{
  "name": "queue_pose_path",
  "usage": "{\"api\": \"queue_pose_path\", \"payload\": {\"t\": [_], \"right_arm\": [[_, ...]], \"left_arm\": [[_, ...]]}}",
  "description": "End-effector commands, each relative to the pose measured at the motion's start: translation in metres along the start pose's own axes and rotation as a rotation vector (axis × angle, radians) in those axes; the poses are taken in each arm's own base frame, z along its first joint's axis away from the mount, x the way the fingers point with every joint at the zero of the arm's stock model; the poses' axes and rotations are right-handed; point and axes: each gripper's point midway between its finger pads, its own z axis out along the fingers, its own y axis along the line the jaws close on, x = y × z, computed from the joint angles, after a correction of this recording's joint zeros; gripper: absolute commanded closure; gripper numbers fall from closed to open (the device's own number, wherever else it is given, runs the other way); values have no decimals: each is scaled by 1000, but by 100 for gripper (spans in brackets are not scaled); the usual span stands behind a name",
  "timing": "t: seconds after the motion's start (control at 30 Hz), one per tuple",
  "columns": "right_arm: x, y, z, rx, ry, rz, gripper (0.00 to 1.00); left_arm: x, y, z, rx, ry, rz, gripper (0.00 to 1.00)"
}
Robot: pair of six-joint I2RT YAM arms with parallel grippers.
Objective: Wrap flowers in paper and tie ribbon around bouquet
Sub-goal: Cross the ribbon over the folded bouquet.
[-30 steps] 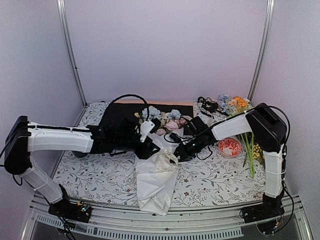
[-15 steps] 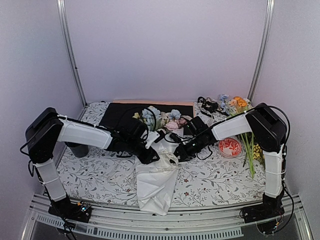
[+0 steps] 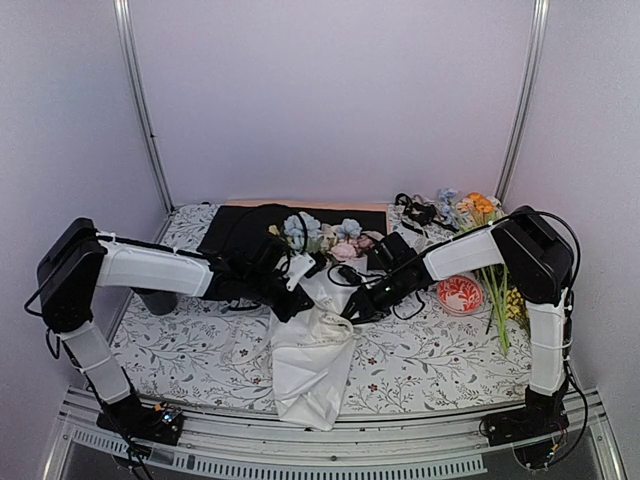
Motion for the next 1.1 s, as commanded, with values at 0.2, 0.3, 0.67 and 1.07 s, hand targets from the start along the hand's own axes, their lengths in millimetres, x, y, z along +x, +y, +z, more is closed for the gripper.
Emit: {"api": "queue_pose_path", "payload": {"t": [0.2, 0.3, 0.67, 1.07], "right_arm": [[0, -13, -2, 37, -6, -3, 67], [0, -13, -2, 37, -5, -2, 67], [-9, -1, -12, 16, -31, -26, 67], [-25, 32, -33, -103, -66, -98, 69]], "left_arm": [[6, -49, -26, 177, -41, 69, 100], [24, -66, -23, 251, -1, 53, 100], [78, -77, 0, 253, 141, 29, 100], [99, -68, 14, 208, 176, 16, 100]]}}
